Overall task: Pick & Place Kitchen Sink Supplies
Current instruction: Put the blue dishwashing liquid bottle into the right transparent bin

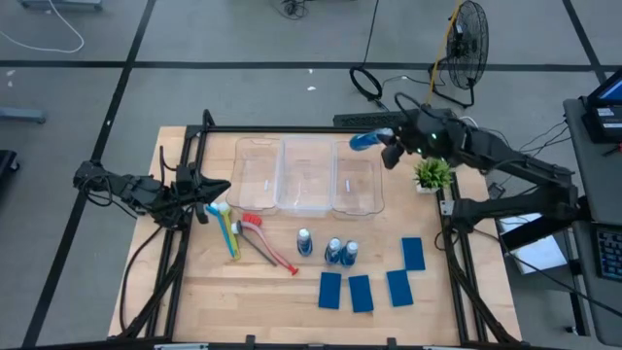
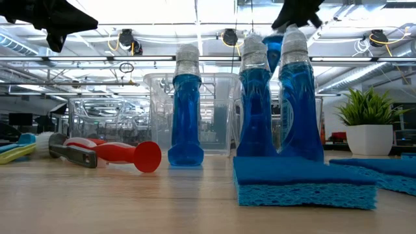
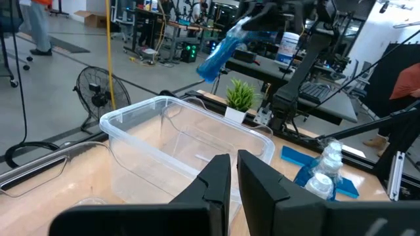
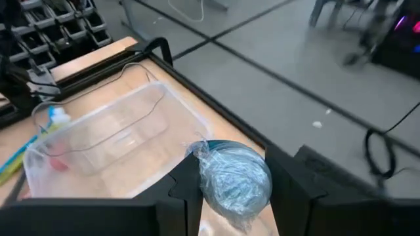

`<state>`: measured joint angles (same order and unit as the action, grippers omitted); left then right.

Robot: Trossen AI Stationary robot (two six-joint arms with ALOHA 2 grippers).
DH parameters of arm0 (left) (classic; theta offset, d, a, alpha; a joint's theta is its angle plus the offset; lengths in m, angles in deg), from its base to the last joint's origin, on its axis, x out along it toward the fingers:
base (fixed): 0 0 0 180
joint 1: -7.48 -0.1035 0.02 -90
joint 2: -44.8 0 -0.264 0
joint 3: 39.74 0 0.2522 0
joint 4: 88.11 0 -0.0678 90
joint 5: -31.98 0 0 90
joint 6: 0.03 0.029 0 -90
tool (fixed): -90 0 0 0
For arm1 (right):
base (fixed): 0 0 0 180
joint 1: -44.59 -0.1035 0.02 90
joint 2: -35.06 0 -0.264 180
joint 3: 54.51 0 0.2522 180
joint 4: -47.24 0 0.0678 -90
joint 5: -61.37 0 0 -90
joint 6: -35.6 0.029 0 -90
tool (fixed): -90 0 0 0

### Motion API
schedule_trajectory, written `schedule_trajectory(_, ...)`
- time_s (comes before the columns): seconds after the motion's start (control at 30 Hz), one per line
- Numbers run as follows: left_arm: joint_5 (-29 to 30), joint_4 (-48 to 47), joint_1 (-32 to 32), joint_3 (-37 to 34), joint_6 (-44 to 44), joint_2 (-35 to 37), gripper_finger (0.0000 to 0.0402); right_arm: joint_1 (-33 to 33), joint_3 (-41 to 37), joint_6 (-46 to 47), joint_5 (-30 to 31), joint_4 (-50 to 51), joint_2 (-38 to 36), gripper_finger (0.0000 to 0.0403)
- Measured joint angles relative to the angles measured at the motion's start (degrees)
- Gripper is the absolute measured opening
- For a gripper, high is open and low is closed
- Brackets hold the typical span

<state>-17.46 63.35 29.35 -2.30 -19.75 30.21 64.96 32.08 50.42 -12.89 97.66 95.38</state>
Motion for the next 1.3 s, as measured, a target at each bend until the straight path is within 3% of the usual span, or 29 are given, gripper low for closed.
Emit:
schedule_trajectory(0.23,0.0,0.0,0.0,0.0,0.0,0.0,0.0033,7.0,0.1,6.2,-11.1,1.0,4.6,0.0121)
schedule_trajectory(0.33,0.0,0.0,0.0,0.0,0.0,0.0,0.0033,8.4,0.1,6.6,-12.8,3.8,6.9,0.0121)
schedule_trajectory(0.83,0.1,0.0,0.0,0.0,0.0,0.0,0.0033,10.4,-1.4,6.3,-12.9,6.5,15.8,0.0121)
schedule_trajectory(1.3,0.1,0.0,0.0,0.0,0.0,0.0,0.0033,10.4,-1.5,-0.9,-11.3,4.5,19.5,0.0121)
